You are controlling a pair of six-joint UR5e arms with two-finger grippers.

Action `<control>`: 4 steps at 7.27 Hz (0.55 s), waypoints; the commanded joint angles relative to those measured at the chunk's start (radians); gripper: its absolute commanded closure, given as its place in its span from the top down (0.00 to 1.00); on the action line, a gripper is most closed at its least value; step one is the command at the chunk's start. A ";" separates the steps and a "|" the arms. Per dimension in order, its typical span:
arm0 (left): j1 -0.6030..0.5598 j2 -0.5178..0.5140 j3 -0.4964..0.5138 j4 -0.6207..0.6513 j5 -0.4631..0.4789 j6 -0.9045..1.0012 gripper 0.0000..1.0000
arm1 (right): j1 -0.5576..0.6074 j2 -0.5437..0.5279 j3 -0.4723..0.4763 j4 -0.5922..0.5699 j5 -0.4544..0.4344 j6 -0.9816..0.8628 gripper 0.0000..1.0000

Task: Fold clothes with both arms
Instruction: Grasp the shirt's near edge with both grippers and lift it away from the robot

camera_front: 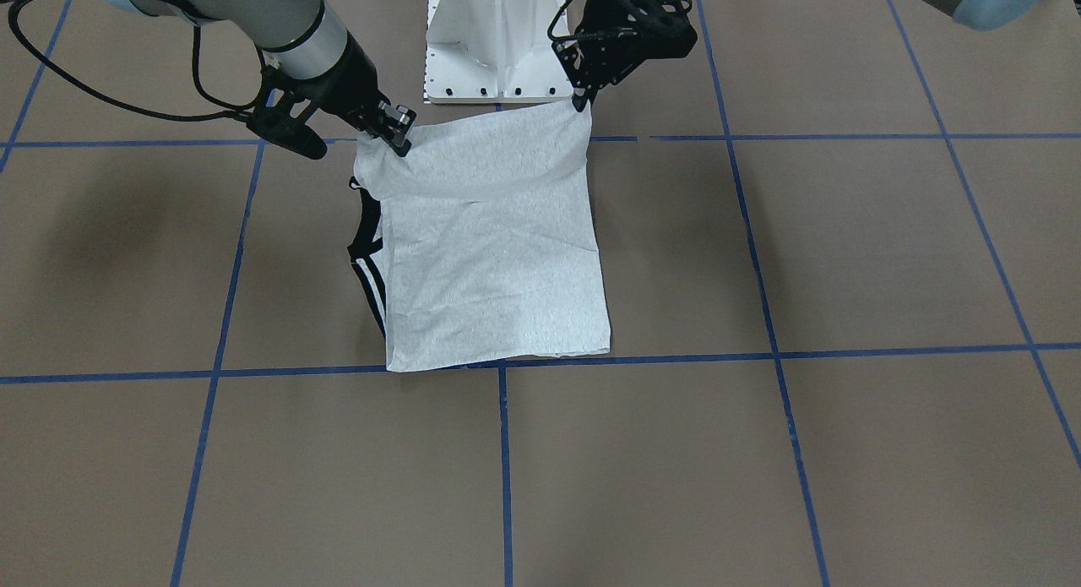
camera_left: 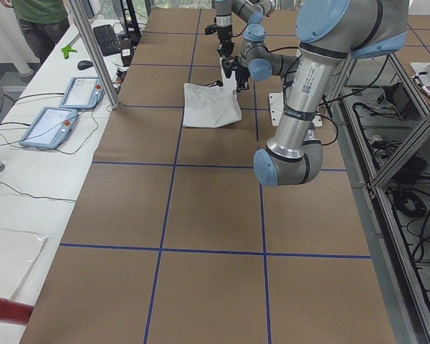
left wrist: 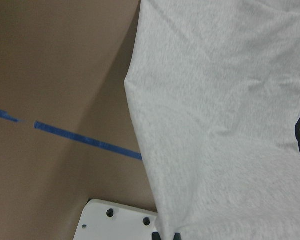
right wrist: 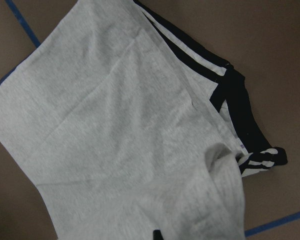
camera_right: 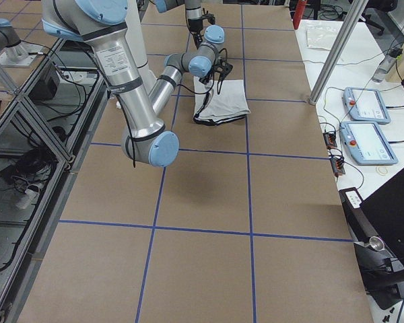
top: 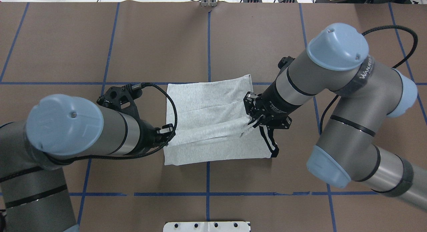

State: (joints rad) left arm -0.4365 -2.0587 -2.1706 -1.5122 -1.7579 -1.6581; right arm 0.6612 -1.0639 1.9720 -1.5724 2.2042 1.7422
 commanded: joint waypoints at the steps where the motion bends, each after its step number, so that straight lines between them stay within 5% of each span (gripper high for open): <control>1: -0.086 -0.001 0.110 -0.129 0.000 0.033 0.00 | 0.029 0.076 -0.129 0.000 -0.001 -0.047 0.00; 4: -0.133 -0.063 0.337 -0.314 0.002 0.043 0.00 | 0.044 0.151 -0.260 0.002 -0.001 -0.076 0.00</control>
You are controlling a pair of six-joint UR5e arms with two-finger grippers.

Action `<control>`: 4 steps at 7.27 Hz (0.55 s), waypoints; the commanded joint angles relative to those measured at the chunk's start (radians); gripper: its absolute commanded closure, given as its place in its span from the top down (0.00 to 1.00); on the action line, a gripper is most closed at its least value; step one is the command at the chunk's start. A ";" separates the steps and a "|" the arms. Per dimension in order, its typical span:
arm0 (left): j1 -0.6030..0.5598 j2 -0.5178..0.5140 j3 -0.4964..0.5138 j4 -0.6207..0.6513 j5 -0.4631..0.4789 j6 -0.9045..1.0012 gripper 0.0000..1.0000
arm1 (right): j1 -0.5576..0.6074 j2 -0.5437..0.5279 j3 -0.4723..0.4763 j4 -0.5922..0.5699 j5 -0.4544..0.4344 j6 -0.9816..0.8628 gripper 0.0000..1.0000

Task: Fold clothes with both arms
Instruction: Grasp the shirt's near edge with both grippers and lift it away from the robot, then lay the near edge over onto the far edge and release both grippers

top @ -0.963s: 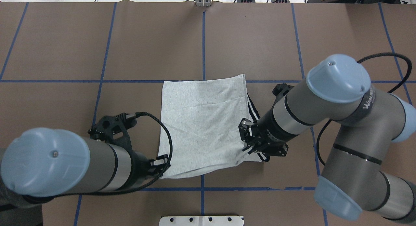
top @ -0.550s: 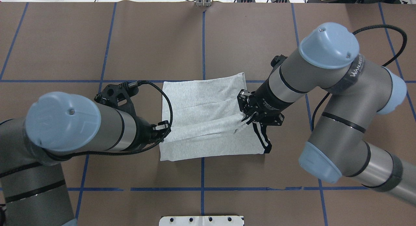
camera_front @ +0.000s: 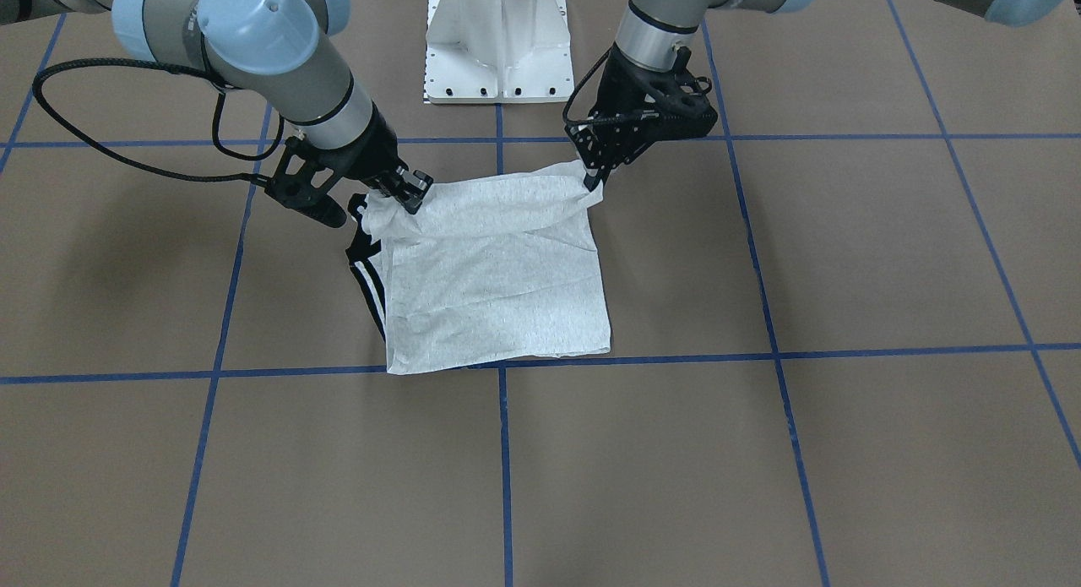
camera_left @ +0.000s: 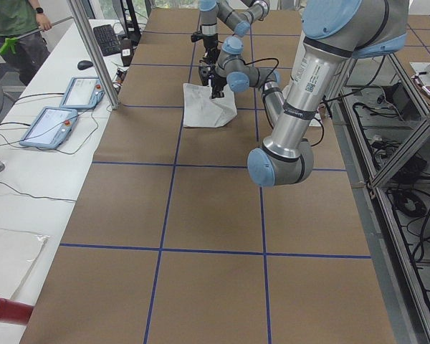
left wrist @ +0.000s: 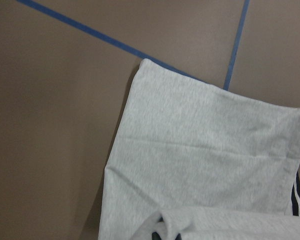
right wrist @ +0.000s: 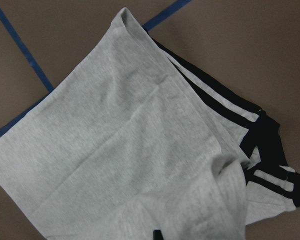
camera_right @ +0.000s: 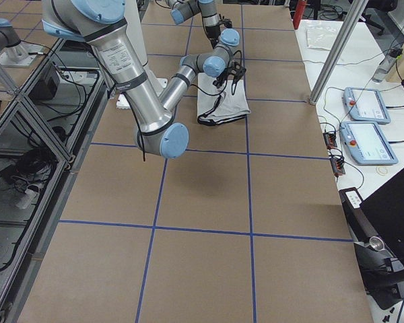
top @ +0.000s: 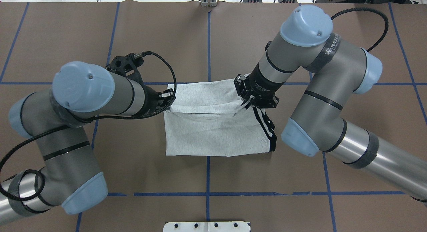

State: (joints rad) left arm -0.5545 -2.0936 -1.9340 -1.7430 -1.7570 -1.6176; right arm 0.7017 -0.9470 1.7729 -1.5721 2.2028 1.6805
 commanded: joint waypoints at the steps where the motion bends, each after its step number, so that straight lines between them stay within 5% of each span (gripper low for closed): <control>1: -0.019 -0.029 0.133 -0.119 0.001 0.004 0.00 | 0.004 0.059 -0.114 0.003 0.000 -0.024 0.00; 3: -0.028 -0.029 0.139 -0.124 0.001 0.004 0.00 | 0.010 0.077 -0.156 0.006 -0.002 -0.024 0.05; 4: -0.041 -0.029 0.141 -0.124 0.001 0.004 0.00 | 0.018 0.080 -0.176 0.007 -0.008 -0.024 0.87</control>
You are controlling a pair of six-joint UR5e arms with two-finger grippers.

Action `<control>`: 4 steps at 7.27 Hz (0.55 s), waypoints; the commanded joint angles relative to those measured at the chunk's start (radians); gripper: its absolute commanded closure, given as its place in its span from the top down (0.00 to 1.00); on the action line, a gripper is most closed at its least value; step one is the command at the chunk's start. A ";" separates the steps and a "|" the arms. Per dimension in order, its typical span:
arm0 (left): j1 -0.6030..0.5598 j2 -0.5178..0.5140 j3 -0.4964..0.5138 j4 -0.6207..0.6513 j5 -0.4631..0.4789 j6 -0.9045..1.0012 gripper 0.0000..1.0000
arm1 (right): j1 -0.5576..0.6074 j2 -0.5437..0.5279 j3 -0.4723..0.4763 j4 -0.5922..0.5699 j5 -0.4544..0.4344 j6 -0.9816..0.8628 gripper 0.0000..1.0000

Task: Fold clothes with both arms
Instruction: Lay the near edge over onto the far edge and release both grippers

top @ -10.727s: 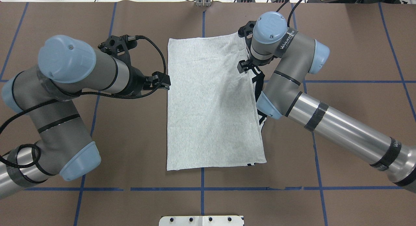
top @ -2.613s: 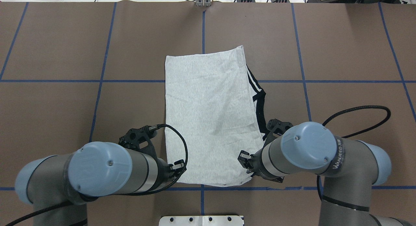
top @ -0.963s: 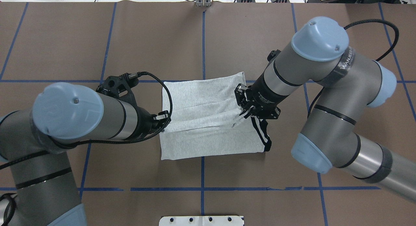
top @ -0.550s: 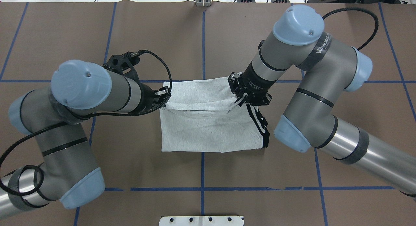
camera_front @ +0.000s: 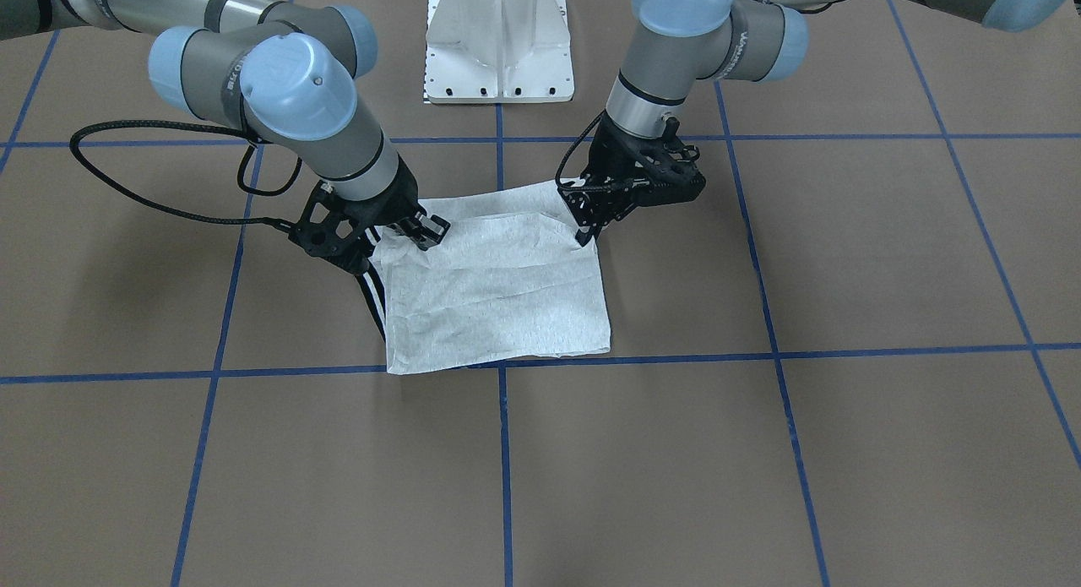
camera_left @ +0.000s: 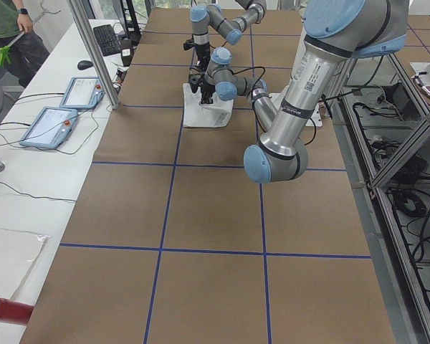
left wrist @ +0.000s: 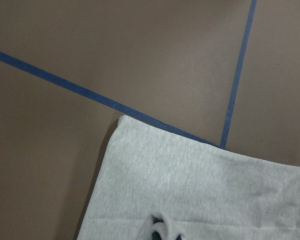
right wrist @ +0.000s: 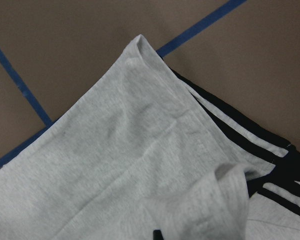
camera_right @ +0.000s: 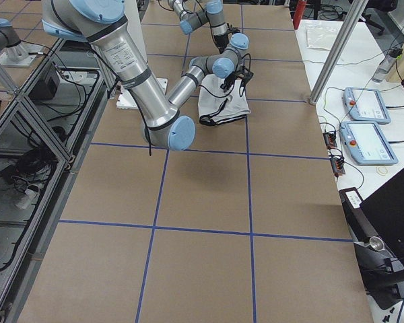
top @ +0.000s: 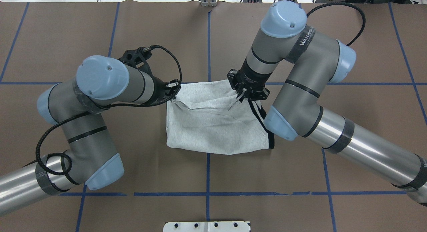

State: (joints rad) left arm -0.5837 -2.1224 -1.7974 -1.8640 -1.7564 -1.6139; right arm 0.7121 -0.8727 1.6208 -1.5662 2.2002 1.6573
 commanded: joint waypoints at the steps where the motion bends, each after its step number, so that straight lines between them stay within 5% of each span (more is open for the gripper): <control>1: -0.019 -0.001 0.010 -0.003 0.000 -0.004 0.06 | 0.035 0.009 -0.041 0.002 -0.007 -0.001 1.00; 2: -0.036 -0.001 0.019 -0.003 0.000 -0.008 0.99 | 0.052 0.009 -0.044 0.000 -0.005 -0.010 1.00; 4: -0.079 -0.008 0.036 -0.001 -0.002 -0.002 1.00 | 0.064 0.012 -0.042 0.003 -0.002 -0.011 1.00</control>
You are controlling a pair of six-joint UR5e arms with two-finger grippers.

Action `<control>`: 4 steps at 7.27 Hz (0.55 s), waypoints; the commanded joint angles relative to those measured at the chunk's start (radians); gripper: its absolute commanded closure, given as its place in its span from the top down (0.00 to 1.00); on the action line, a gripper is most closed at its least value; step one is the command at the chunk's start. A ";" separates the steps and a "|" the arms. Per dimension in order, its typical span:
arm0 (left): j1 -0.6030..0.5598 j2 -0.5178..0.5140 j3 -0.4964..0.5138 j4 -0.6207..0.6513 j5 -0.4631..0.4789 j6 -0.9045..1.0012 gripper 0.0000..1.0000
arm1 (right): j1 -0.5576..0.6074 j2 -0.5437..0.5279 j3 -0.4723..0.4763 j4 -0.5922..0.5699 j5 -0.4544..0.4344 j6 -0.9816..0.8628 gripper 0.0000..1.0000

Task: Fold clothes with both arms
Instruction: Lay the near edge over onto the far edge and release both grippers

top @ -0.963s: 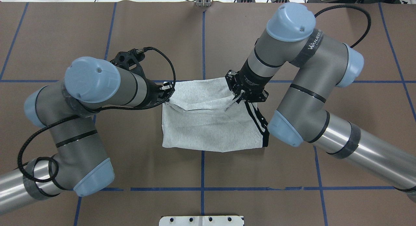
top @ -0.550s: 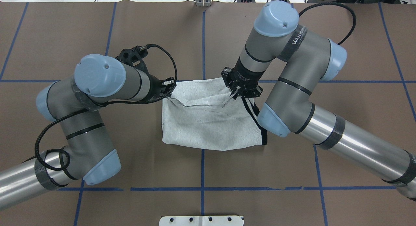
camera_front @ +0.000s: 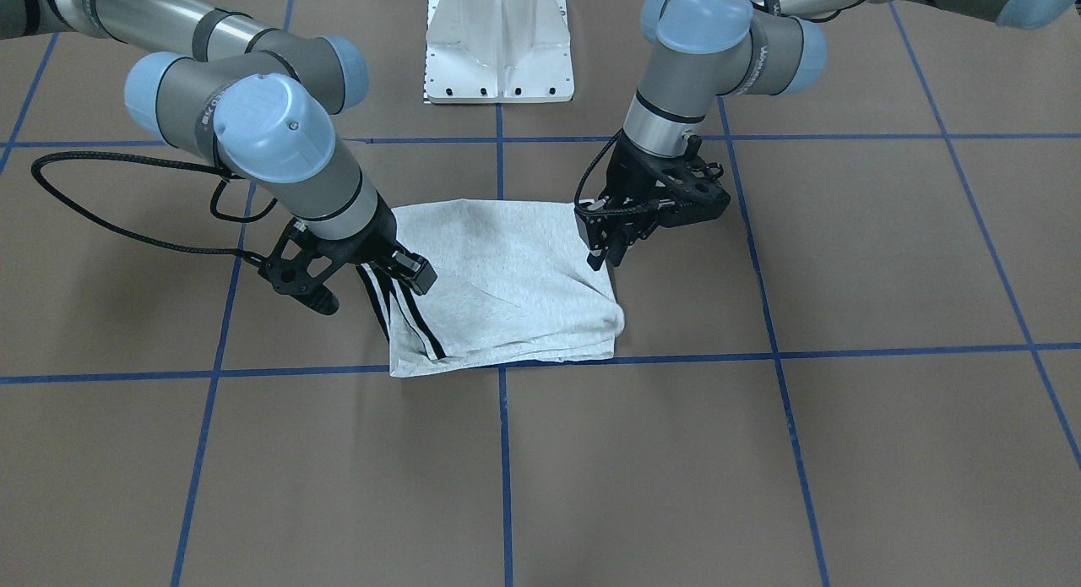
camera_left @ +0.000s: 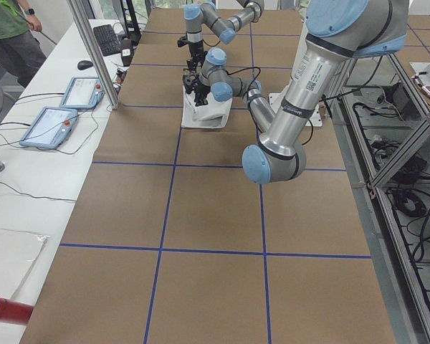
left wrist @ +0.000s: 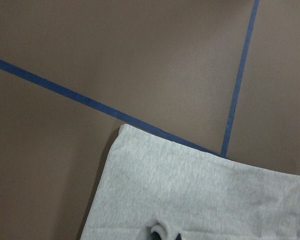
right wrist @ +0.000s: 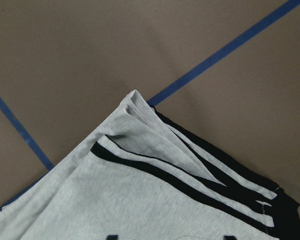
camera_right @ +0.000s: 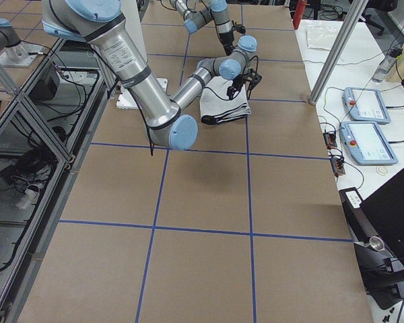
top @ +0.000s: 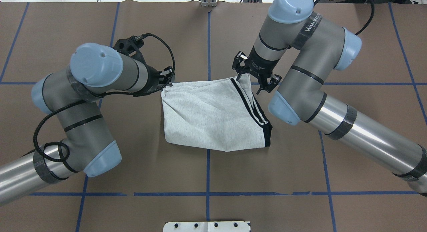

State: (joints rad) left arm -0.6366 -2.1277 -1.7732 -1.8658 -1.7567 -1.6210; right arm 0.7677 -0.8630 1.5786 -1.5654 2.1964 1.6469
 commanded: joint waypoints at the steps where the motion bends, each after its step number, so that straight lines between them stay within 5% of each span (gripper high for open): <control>1: -0.037 -0.002 0.020 -0.001 -0.001 0.015 1.00 | 0.010 0.004 0.000 0.002 0.002 -0.004 1.00; 3: -0.040 0.017 0.017 -0.074 -0.018 0.113 1.00 | 0.031 0.002 0.014 -0.005 -0.003 -0.018 1.00; 4: -0.040 0.076 0.015 -0.219 -0.050 0.121 1.00 | 0.053 -0.010 0.035 -0.007 -0.015 -0.080 1.00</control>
State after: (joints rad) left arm -0.6752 -2.1025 -1.7570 -1.9524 -1.7774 -1.5238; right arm 0.7985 -0.8632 1.5933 -1.5696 2.1918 1.6186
